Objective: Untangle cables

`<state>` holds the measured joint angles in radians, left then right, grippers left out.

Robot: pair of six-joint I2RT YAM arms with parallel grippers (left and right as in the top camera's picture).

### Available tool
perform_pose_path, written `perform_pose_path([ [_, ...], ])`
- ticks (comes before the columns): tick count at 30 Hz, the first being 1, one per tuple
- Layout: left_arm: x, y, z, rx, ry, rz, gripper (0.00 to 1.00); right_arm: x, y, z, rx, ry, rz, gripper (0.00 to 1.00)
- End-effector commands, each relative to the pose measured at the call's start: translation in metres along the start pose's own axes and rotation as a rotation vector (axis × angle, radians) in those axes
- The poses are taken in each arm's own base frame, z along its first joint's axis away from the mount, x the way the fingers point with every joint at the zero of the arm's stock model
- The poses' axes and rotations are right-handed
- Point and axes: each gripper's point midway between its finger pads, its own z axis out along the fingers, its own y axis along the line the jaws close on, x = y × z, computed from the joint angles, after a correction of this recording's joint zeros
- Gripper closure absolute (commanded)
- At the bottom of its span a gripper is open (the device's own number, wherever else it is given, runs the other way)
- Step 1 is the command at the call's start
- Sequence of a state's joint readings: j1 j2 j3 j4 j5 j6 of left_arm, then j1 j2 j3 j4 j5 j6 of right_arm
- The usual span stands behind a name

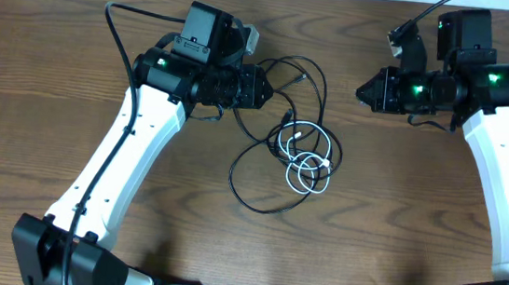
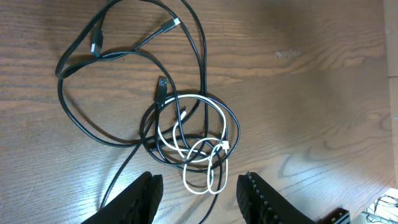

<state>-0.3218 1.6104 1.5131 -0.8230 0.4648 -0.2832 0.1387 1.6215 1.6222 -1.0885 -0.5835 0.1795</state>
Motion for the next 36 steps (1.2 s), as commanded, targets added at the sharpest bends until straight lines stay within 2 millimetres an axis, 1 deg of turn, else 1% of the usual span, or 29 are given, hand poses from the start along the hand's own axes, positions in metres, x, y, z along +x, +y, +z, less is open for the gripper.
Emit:
perform_pose_path([
  [1,0.002,0.004,0.003,-0.011,0.009,0.012,0.56,0.007,0.019,-0.002,-0.118,0.035,0.064,0.99],
  [4,0.002,0.004,0.003,-0.011,0.01,0.012,0.56,0.014,0.036,-0.008,-0.233,0.077,0.094,0.99],
  [8,0.002,0.004,0.003,-0.011,0.01,0.012,0.56,0.026,0.051,-0.02,-0.359,0.138,0.161,0.99],
  [11,0.002,0.004,0.003,-0.011,0.01,0.012,0.56,0.034,0.055,-0.032,-0.427,0.184,0.25,0.99],
  [13,0.002,0.004,0.003,-0.011,0.01,0.012,0.55,0.038,0.054,-0.041,-0.462,0.205,0.319,0.99],
  [16,0.002,0.004,0.003,-0.011,0.01,0.012,0.56,0.036,0.05,-0.05,-0.494,0.201,0.373,0.99],
  [21,0.002,0.004,0.003,-0.011,0.01,0.012,0.56,0.023,0.05,-0.072,-0.612,0.157,0.431,0.99],
  [23,0.002,0.004,0.003,-0.011,0.01,0.012,0.55,0.02,0.049,-0.076,-0.639,0.146,0.441,0.99],
  [34,0.002,0.004,0.003,-0.011,0.01,0.012,0.55,0.018,0.054,-0.08,-0.672,0.144,0.44,0.99],
  [35,0.002,0.004,0.003,-0.011,0.009,0.012,0.55,0.018,0.054,-0.08,-0.677,0.144,0.44,0.96],
  [36,0.002,0.004,0.003,-0.011,0.009,0.012,0.55,0.018,0.055,-0.081,-0.683,0.144,0.44,0.89],
])
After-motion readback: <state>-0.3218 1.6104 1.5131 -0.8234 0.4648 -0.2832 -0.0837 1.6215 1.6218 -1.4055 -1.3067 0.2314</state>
